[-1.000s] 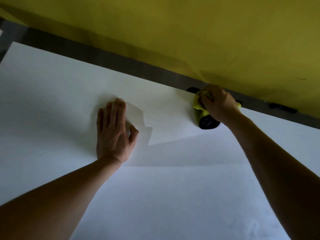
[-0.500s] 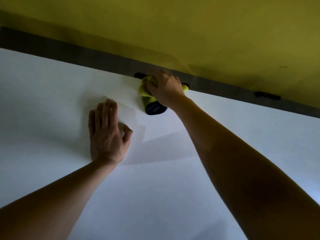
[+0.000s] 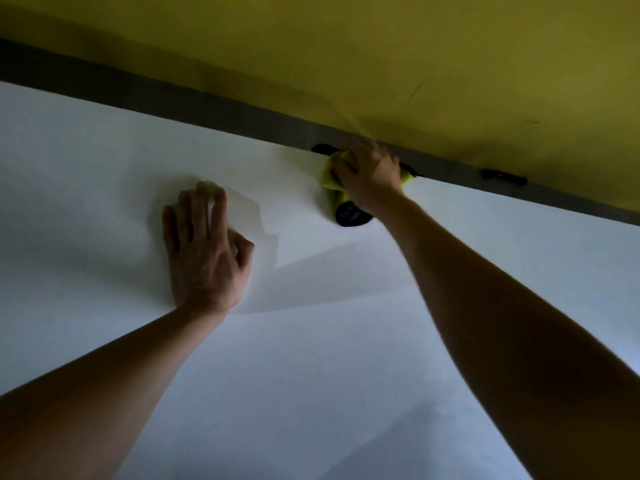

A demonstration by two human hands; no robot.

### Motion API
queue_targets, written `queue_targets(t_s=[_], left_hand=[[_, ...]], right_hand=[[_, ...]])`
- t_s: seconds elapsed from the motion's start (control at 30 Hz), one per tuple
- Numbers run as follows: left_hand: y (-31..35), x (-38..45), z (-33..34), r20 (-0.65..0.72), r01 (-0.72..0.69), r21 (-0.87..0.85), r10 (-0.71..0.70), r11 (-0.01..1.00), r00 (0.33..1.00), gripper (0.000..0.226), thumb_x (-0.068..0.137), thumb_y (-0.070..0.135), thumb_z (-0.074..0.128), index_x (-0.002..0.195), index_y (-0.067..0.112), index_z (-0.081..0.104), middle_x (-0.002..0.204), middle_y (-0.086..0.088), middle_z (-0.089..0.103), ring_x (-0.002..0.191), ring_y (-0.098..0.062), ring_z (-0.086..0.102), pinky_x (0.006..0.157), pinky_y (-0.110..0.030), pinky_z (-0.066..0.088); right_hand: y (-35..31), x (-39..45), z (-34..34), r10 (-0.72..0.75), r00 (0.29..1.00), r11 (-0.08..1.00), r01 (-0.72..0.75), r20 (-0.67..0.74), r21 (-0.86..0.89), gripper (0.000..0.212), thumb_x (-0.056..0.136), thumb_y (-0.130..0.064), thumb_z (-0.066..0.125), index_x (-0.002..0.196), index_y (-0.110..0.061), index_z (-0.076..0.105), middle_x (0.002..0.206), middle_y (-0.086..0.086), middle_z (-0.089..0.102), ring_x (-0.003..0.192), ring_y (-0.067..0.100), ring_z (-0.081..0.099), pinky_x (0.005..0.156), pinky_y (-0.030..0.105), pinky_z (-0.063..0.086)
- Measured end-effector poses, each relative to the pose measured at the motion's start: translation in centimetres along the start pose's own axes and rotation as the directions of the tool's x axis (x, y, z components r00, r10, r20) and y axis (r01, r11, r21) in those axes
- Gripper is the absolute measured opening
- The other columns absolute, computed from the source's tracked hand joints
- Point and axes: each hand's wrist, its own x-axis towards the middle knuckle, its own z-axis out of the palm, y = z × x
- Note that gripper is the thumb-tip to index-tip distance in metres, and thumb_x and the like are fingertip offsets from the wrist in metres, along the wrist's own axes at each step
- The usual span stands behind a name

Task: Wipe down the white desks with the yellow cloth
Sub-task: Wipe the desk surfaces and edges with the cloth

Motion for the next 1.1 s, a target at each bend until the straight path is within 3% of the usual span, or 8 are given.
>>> queue_targets(t_s=[0.17,0.27,0.37,0.53,0.67,0.87,1.0,1.1], left_hand=[[0.1,0.1,0.0,-0.035,0.001,0.001,-0.001,1.0,0.999,0.07,0.093,0.03,0.04,0.159,0.011,0.029,0.166,-0.019,0.027,0.152,-0.043,0.026,0.129,-0.054,0.01],[0.0,0.0,-0.2,-0.007,-0.079,0.014,0.08,0.997,0.997,0.067,0.094,0.029,0.039,0.159,0.014,0.032,0.166,-0.016,0.031,0.153,-0.041,0.028,0.129,-0.053,0.01],[0.2,-0.4,-0.1,-0.036,-0.251,-0.001,0.251,0.968,0.967,0.058,0.097,0.019,0.037,0.154,0.01,0.044,0.161,-0.017,0.041,0.149,-0.04,0.037,0.125,-0.052,0.024],[4.5,-1.5,0.1,-0.025,-0.216,-0.056,0.215,0.975,0.976,0.054,0.098,0.016,0.038,0.148,0.002,0.049,0.155,-0.019,0.048,0.145,-0.038,0.043,0.122,-0.05,0.032],[11.7,-3.6,1.5,0.02,-0.226,-0.115,0.23,0.967,0.973,0.057,0.097,0.02,0.04,0.151,0.003,0.046,0.158,-0.019,0.045,0.149,-0.036,0.038,0.124,-0.051,0.029],[22.8,-4.9,3.6,0.088,-0.248,-0.119,0.259,0.961,0.962,0.066,0.097,0.025,0.039,0.158,0.001,0.033,0.166,-0.02,0.031,0.154,-0.037,0.028,0.128,-0.051,0.02],[23.9,-5.3,4.6,0.095,-0.199,-0.029,0.201,0.98,0.975,0.069,0.1,0.03,0.032,0.163,0.003,0.02,0.17,-0.017,0.02,0.158,-0.034,0.018,0.13,-0.049,0.015],[24.0,-5.2,4.9,0.077,-0.182,-0.036,0.184,0.983,0.98,0.068,0.1,0.03,0.03,0.163,0.004,0.022,0.17,-0.016,0.021,0.158,-0.034,0.019,0.13,-0.049,0.015]], right_hand=[[-8.3,0.9,3.7,-0.189,0.982,0.978,0.189,0.008,-0.094,0.073,0.082,-0.081,0.038,0.138,-0.036,0.05,0.129,0.004,0.056,0.119,0.029,0.052,0.103,0.049,0.036],[-8.8,1.1,4.3,-0.237,0.969,0.97,0.232,-0.069,-0.073,0.058,0.09,-0.071,0.04,0.135,-0.036,0.053,0.125,0.001,0.058,0.118,0.028,0.053,0.101,0.046,0.038],[-8.1,1.5,4.4,-0.285,0.951,0.958,0.28,-0.123,-0.053,0.047,0.094,-0.059,0.042,0.132,-0.034,0.057,0.123,0.0,0.062,0.115,0.027,0.057,0.097,0.042,0.041],[-7.0,1.8,3.9,-0.299,0.943,0.953,0.302,-0.148,-0.002,0.039,0.092,-0.051,0.046,0.12,-0.03,0.062,0.11,0.001,0.065,0.103,0.026,0.06,0.088,0.038,0.042],[-1.1,0.7,1.9,-0.27,0.947,0.96,0.278,-0.174,0.02,0.035,0.092,-0.047,0.045,0.115,-0.027,0.063,0.106,0.001,0.065,0.101,0.026,0.06,0.088,0.039,0.042],[13.5,-2.2,-3.2,-0.163,0.962,0.986,0.165,-0.22,-0.006,0.035,0.091,-0.042,0.044,0.11,-0.02,0.063,0.109,0.009,0.064,0.104,0.032,0.059,0.087,0.04,0.038],[19.7,-3.2,-5.8,-0.126,0.969,0.992,0.121,-0.213,-0.034,0.034,0.095,-0.043,0.039,0.102,-0.018,0.06,0.102,0.009,0.062,0.099,0.031,0.058,0.082,0.036,0.031],[20.2,-3.1,-6.1,-0.105,0.972,0.994,0.099,-0.211,-0.043,0.035,0.096,-0.043,0.038,0.103,-0.017,0.06,0.102,0.009,0.062,0.098,0.031,0.058,0.086,0.037,0.035]])
